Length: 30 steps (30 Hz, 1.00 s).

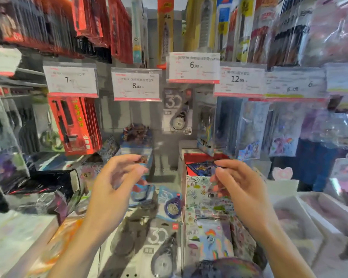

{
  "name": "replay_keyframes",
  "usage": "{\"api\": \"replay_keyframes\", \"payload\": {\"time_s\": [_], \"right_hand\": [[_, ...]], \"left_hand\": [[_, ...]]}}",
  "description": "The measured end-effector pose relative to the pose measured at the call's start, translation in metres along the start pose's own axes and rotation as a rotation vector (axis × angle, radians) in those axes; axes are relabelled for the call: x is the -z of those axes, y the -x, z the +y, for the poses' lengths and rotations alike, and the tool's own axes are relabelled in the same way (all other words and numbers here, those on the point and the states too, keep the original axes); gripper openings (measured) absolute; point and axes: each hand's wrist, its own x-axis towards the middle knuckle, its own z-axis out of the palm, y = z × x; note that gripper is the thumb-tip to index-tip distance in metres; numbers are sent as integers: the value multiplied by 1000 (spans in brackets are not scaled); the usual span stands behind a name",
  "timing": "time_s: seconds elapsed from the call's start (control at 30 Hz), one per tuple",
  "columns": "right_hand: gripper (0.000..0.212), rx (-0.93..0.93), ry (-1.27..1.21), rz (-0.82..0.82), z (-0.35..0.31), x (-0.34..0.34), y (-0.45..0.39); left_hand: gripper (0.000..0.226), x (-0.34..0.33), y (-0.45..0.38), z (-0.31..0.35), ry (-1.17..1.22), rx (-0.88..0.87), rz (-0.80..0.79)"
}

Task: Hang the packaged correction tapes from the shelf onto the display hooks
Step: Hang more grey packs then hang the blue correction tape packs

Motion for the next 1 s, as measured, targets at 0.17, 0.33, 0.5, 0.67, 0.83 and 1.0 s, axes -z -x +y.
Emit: {"api": "replay_keyframes", "payload": {"time_s": [0.17, 0.33, 0.5, 0.67, 0.83, 1.0], "right_hand": [[11, -60, 55, 31, 9, -26, 32], [10, -85, 53, 119, 6, -78, 50], [11, -96, 93, 155, 4, -135, 59], [10, -96, 195, 135, 11, -173, 54], [10, -134, 327, 83, 31, -189, 38], [8, -184, 447, 2, 61, -199, 14]], "left_hand": [[28, 34, 16, -22, 76, 71, 26], [26, 85, 10, -37, 110, 85, -76], [28, 144, -10, -49, 71, 93, -119], [19, 189, -28, -57, 35, 103, -147], [20, 217, -44, -72, -91, 117, -225], [23, 213, -60, -110, -346, 149, -333]]}}
